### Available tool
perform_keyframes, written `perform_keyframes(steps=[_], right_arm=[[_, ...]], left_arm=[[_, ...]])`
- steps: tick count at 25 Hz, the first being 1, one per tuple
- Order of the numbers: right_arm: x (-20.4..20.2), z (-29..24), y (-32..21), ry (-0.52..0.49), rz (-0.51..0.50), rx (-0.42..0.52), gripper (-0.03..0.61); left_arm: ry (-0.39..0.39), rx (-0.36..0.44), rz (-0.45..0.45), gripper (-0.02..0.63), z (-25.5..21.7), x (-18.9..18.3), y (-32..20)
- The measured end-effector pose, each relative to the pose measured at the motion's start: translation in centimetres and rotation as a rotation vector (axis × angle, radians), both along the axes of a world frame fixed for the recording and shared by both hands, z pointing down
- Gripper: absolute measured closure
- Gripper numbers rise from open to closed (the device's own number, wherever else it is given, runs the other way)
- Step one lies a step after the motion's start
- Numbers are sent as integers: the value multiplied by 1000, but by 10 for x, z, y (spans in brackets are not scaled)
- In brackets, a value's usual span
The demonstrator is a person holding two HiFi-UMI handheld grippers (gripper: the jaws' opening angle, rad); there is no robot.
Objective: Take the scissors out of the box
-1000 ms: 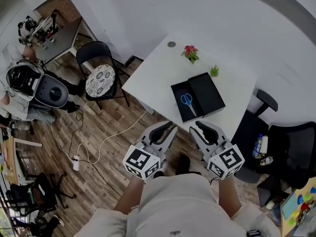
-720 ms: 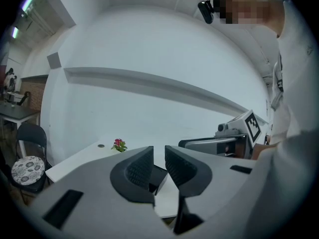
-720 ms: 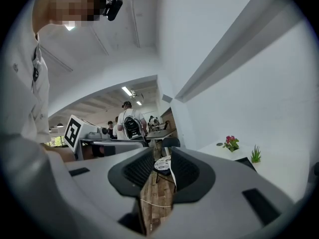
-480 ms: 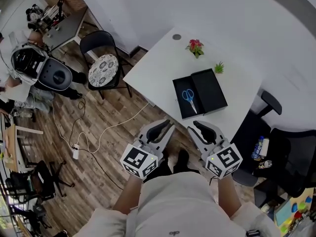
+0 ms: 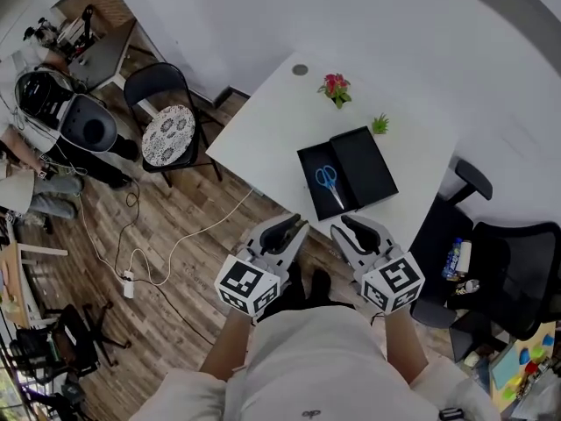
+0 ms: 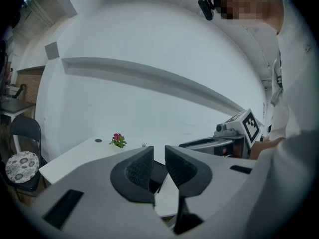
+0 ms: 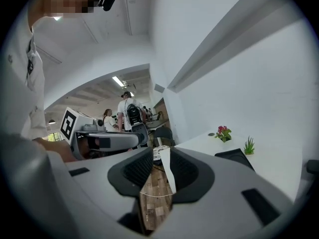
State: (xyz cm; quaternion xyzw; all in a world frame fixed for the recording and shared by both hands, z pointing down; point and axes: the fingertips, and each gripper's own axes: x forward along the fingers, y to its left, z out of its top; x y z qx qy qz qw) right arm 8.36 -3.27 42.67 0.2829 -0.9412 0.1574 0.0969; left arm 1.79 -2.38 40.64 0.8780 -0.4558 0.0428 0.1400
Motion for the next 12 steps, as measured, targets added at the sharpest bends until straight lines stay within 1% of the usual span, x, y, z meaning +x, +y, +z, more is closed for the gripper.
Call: perform_keyframes(steps=[3,12], right_arm=[[-4,5,-16,31,23,-5,466],[-19,27,-62,109,115,-46,466]], left_arm=[[2,-6,34,535,2,-3,-18],[-26,-32,170,535,15,-16,-71]])
